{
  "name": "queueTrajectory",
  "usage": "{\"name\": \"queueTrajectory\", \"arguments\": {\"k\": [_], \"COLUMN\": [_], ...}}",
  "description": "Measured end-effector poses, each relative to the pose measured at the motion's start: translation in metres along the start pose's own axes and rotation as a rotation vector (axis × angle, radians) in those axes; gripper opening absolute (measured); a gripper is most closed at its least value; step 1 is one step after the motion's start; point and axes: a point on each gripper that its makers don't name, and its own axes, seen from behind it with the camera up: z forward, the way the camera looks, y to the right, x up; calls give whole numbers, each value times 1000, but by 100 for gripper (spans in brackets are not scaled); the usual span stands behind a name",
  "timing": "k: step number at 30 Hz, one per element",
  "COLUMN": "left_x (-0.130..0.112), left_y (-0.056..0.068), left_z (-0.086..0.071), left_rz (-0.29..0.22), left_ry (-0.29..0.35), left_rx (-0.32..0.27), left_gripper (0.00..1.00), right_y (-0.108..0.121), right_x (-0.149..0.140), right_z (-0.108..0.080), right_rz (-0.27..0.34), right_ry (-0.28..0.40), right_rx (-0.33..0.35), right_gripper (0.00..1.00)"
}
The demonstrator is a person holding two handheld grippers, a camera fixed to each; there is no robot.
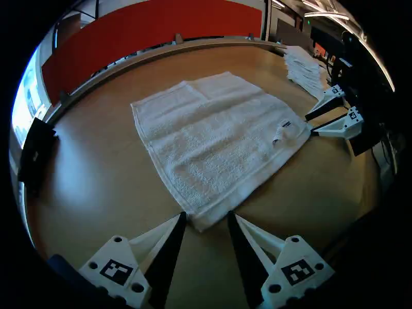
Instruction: Fold towel
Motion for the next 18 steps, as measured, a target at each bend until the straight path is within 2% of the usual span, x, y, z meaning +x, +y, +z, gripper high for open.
{"name": "queueTrajectory", "arguments": {"k": [5,9,13,18], "left_x": [0,-1,-1,-1], "left_y": [0,1,1,-2], "left_z": [0,0,0,-1], "left_rz": [-1,1,-3,-9], "left_ry": [-4,-5,-9,-14], "left_rx": [-1,0,-1,5], "left_gripper": [56,54,53,42], "right_y": [-1,-1,0,1], "right_x": [-1,-1,-2,-3], "right_z": [1,2,3,3], "right_rz": [2,2,7,17], "right_ry": [-2,-7,-9,-12], "right_rx": [0,2,2,-1], "right_gripper": [45,31,26,19]}}
